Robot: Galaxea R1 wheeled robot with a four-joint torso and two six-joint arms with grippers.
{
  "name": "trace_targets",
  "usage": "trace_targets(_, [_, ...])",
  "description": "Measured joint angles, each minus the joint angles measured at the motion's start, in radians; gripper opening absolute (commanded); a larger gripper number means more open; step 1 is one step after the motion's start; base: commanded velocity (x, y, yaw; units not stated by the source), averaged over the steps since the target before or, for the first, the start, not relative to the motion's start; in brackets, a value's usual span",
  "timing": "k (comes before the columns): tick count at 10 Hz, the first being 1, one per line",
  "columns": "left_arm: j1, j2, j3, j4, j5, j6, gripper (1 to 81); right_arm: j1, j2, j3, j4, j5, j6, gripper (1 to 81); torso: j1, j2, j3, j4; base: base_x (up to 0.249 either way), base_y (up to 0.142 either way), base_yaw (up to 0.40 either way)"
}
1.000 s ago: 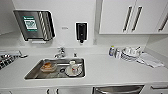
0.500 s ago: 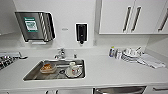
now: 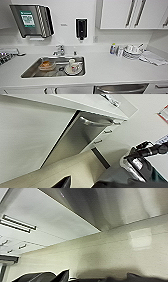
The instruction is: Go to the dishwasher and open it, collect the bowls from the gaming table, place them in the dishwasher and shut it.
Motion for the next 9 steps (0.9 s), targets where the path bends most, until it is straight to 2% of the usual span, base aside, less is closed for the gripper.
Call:
trace_targets(4, [-0.082,-0.025,0.068,-0.001,0.021,0.0,81.1,0.001,0.001,0.0,0.0,0.0,0.0,81.1,0.092,-0.148,-0.001,0.0,0.0,0.0,0.0])
trace_targets(6, [-0.091,0.017,0.075,-0.006,0.056,0.0,81.1,0.0,0.001,0.0,0.0,-0.001,0.002,81.1,0.116,-0.193,-0.008,0.0,0.0,0.0,0.0])
trace_targets(9, [-0.093,0.014,0.048,-0.011,0.071,0.0,81.1,0.011,0.003,0.001,0.0,-0.004,0.003,81.1,0.125,-0.208,-0.094,0.0,0.0,0.0,0.0])
